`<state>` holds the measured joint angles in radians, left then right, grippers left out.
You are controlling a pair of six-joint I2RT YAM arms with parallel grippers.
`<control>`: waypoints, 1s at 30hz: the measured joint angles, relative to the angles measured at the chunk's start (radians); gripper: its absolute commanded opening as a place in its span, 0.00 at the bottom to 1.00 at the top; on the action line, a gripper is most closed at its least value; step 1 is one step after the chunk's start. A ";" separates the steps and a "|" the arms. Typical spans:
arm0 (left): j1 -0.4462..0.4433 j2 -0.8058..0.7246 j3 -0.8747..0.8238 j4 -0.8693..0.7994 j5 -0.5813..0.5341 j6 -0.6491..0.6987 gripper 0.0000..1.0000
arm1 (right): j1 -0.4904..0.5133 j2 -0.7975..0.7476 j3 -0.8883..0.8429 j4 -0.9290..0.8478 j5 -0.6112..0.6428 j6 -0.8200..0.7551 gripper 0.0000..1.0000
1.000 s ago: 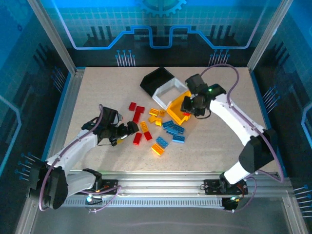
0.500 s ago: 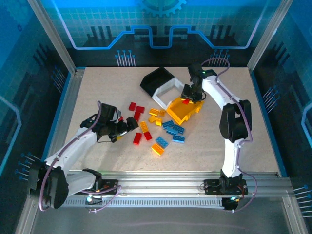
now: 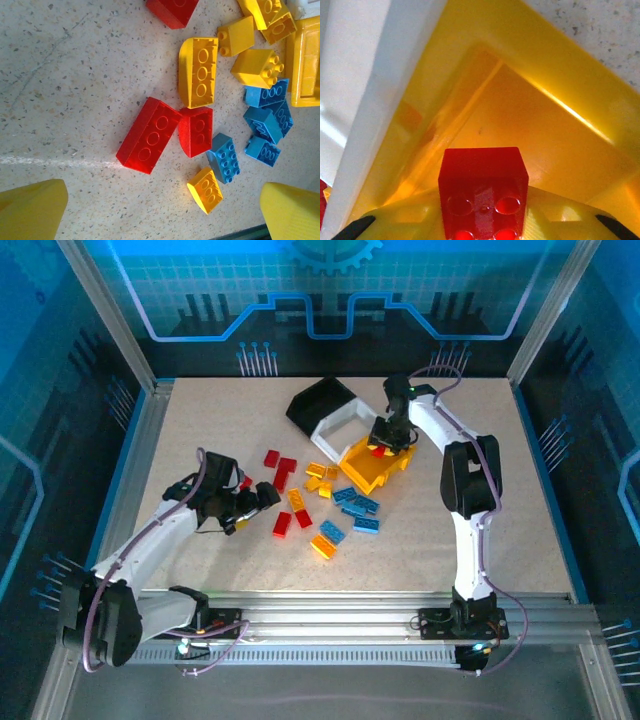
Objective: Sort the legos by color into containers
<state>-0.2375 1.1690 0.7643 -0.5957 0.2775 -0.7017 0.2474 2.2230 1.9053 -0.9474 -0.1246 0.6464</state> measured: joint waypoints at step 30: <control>0.023 -0.013 0.000 0.003 0.000 -0.007 0.99 | 0.017 -0.014 0.019 -0.035 0.020 -0.042 0.62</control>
<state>-0.2146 1.1561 0.7639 -0.5930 0.2779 -0.7086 0.2642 2.2086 1.9244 -0.9825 -0.1043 0.6044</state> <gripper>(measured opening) 0.989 0.611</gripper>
